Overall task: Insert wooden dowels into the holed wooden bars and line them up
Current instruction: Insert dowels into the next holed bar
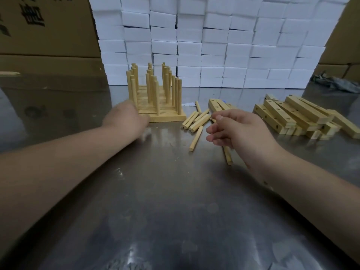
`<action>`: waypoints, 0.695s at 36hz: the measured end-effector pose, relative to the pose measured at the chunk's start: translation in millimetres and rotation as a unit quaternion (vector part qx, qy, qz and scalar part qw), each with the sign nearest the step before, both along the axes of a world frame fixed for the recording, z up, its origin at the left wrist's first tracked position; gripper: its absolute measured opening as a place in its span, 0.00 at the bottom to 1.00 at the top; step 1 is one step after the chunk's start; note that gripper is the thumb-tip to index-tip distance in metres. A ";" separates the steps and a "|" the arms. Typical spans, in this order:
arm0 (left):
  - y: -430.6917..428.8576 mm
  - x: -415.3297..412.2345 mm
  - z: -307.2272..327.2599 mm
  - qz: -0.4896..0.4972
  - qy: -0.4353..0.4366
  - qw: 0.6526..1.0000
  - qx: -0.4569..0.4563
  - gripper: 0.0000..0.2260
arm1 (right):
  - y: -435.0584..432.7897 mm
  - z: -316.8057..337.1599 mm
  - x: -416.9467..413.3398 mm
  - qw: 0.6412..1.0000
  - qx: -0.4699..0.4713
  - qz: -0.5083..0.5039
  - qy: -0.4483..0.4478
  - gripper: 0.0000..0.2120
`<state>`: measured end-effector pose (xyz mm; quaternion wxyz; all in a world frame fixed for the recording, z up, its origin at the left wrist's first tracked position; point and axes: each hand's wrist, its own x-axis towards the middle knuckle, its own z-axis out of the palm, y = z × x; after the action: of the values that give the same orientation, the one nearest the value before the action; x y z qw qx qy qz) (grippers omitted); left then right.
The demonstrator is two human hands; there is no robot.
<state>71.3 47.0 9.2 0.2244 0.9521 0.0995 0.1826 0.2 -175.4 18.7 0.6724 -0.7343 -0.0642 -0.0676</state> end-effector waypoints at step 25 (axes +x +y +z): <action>-89.1 -45.4 -15.3 -0.133 0.007 0.990 0.044 0.09 | -98.5 3.1 58.9 0.705 -0.621 -0.328 0.100 0.13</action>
<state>26.0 -42.1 -6.1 0.2040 0.9670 -0.0346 0.1486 59.0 -273.9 21.9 0.0023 -0.9628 0.2210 -0.1555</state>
